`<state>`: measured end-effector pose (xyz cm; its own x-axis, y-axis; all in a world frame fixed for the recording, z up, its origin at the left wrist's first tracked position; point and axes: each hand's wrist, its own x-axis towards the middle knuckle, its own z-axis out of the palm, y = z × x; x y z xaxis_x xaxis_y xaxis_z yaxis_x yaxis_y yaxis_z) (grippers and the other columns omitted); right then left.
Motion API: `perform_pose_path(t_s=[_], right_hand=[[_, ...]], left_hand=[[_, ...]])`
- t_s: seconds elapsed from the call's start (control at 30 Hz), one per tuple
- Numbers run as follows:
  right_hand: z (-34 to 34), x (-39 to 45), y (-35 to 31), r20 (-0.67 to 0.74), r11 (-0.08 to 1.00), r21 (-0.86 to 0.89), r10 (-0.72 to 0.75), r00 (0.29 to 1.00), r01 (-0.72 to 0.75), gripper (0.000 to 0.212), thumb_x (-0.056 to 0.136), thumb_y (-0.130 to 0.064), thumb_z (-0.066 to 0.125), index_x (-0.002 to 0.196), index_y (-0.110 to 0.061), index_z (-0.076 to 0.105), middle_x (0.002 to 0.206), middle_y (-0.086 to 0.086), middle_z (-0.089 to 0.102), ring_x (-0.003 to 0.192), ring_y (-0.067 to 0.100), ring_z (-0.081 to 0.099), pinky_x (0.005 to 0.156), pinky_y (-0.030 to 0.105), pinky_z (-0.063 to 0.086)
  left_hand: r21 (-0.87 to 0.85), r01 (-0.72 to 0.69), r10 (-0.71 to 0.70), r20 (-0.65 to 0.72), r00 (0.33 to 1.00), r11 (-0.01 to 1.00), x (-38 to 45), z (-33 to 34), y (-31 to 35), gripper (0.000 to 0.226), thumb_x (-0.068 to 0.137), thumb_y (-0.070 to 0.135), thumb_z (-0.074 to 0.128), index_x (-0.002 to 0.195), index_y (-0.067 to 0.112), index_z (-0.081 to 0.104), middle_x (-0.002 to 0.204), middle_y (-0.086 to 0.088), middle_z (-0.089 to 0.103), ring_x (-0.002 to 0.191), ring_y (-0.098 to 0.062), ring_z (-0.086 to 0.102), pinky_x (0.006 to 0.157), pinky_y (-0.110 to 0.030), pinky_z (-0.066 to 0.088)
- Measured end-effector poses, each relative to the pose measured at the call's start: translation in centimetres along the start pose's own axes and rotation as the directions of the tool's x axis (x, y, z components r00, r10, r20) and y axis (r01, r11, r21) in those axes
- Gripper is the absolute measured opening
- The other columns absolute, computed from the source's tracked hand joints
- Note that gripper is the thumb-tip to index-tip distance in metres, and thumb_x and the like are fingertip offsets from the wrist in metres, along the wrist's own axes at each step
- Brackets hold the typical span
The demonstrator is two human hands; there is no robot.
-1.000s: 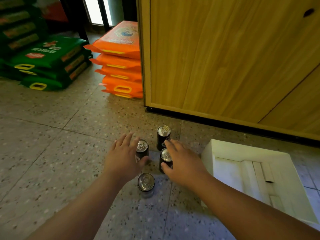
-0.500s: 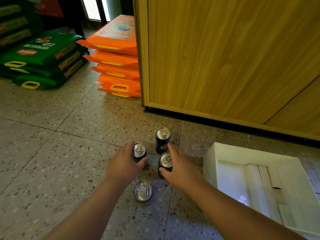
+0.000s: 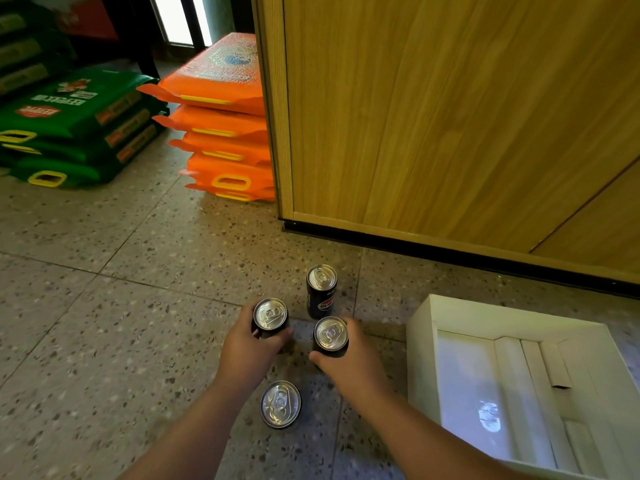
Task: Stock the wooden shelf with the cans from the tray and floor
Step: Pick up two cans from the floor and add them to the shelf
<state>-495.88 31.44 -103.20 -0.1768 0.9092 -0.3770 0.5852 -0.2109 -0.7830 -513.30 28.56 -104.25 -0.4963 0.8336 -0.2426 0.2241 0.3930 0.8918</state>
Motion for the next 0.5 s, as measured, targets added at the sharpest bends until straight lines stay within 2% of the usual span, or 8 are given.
perform_pose_path(t_s=[0.07, 0.17, 0.3, 0.37, 0.43, 0.5], right_hand=[[-0.1, -0.1, -0.1, -0.005, 1.000, 0.007, 0.002, 1.000, -0.002, 0.061, 0.074, -0.031, 0.083, 0.124, -0.031, 0.049, 0.108, -0.018, 0.060, 0.098, 0.003, 0.057, 0.076, 0.016, 0.042], [-0.5, -0.4, -0.5, -0.012, 1.000, -0.009, -0.011, 1.000, 0.011, 0.054, 0.074, -0.034, 0.083, 0.117, -0.035, 0.050, 0.102, -0.021, 0.060, 0.093, 0.001, 0.057, 0.069, 0.010, 0.039], [-1.6, -1.0, -1.7, -0.019, 0.999, -0.023, -0.044, 0.999, 0.044, 0.050, 0.073, -0.037, 0.083, 0.113, -0.037, 0.052, 0.102, -0.021, 0.063, 0.094, 0.000, 0.059, 0.073, 0.017, 0.044], [-2.7, -1.2, -3.2, -0.028, 0.997, -0.020, -0.070, 0.997, 0.069, 0.049, 0.073, -0.037, 0.083, 0.110, -0.038, 0.051, 0.100, -0.022, 0.062, 0.091, -0.002, 0.058, 0.071, 0.014, 0.043], [-4.0, -1.5, -5.0, -0.039, 0.996, -0.011, -0.088, 0.995, 0.088, 0.052, 0.071, -0.037, 0.084, 0.114, -0.035, 0.053, 0.102, -0.019, 0.064, 0.093, -0.001, 0.059, 0.073, 0.016, 0.046], [-5.8, -2.1, -7.1, -0.063, 0.995, -0.007, -0.103, 0.993, 0.103, 0.057, 0.069, -0.040, 0.085, 0.117, -0.033, 0.055, 0.106, -0.016, 0.065, 0.097, 0.004, 0.061, 0.080, 0.023, 0.051]], left_hand=[[-0.041, 0.007, -0.007, -0.001, 1.000, 0.999, -0.1, -0.1, 0.1, 0.047, 0.071, 0.010, 0.086, 0.106, 0.028, 0.061, 0.096, 0.013, 0.070, 0.081, 0.014, 0.062, 0.073, -0.013, 0.046], [-0.080, 0.007, -0.008, -0.010, 1.000, 0.997, -0.4, -0.5, 0.2, 0.047, 0.071, 0.009, 0.086, 0.103, 0.034, 0.062, 0.098, 0.011, 0.071, 0.085, 0.011, 0.064, 0.077, -0.018, 0.048], [-0.074, -0.020, 0.020, -0.004, 1.000, 0.997, -1.0, -1.5, 1.9, 0.049, 0.071, 0.009, 0.086, 0.099, 0.040, 0.061, 0.094, 0.014, 0.071, 0.087, 0.010, 0.064, 0.066, -0.010, 0.050], [-0.062, -0.035, 0.035, 0.001, 0.999, 0.997, -1.2, -2.3, 3.9, 0.048, 0.071, 0.013, 0.087, 0.101, 0.040, 0.061, 0.094, 0.015, 0.070, 0.087, 0.009, 0.064, 0.065, -0.011, 0.049], [-0.074, -0.040, 0.039, -0.003, 0.999, 0.996, -1.4, -3.4, 6.3, 0.049, 0.070, 0.014, 0.087, 0.106, 0.036, 0.062, 0.096, 0.013, 0.071, 0.090, 0.005, 0.064, 0.066, -0.013, 0.048], [-0.101, -0.054, 0.054, -0.002, 0.999, 0.993, -2.0, -4.6, 9.5, 0.049, 0.072, 0.007, 0.085, 0.109, 0.029, 0.062, 0.097, 0.011, 0.070, 0.085, 0.008, 0.064, 0.060, -0.008, 0.048]])
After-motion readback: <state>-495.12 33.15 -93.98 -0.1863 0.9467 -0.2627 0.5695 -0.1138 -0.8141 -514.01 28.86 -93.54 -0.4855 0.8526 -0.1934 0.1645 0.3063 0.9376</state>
